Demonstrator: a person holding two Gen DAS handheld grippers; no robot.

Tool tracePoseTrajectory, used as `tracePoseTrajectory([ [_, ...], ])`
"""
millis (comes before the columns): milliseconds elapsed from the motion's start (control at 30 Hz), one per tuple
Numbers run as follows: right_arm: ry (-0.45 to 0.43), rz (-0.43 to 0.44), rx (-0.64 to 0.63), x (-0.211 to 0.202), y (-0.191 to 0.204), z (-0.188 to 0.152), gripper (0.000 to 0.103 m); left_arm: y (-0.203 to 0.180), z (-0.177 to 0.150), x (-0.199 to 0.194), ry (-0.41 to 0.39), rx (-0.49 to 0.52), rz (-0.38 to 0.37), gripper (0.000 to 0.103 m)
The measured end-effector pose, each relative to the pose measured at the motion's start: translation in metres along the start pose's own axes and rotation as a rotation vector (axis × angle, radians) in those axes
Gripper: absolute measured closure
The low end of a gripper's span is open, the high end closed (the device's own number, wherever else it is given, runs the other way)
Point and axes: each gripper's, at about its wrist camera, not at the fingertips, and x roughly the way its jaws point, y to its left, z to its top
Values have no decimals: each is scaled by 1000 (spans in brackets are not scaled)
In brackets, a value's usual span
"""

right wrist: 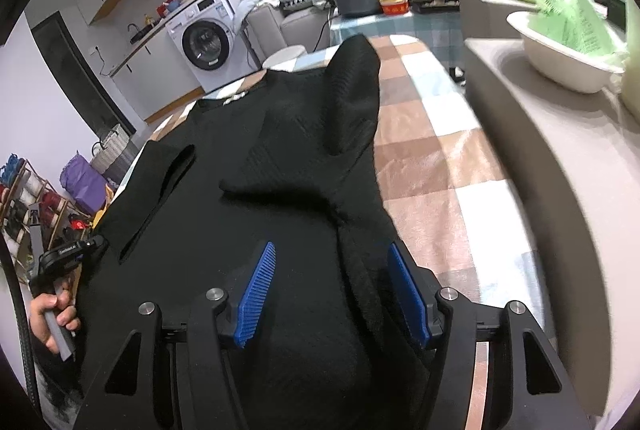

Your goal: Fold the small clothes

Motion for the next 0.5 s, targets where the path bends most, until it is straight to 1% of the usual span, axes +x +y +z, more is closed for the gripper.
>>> tracePoseTrajectory([
  [33, 4, 12, 6, 2, 1, 2, 43, -2, -2, -3, 4, -4, -10, 71],
  [100, 15, 46, 3, 10, 8, 6, 43, -9, -8, -8, 17, -1, -38, 70],
  [133, 20, 39, -3, 13, 12, 7, 43, -10, -12, -12, 23, -6, -54, 70],
  [200, 21, 8, -60, 21, 26, 11, 43, -12, -17, -16, 34, -19, -83, 68],
  [267, 27, -6, -92, 28, 35, 14, 43, -13, -22, -16, 62, -39, -123, 67],
  [367, 56, 31, -72, 42, 40, 19, 43, -15, -26, -16, 107, -64, -171, 67],
  [400, 60, 32, -75, 44, 41, 20, 43, -15, -28, -20, 111, -62, -185, 67],
  [500, 53, 31, -99, 44, 46, 20, 43, -11, -30, -30, 105, -62, -194, 65],
])
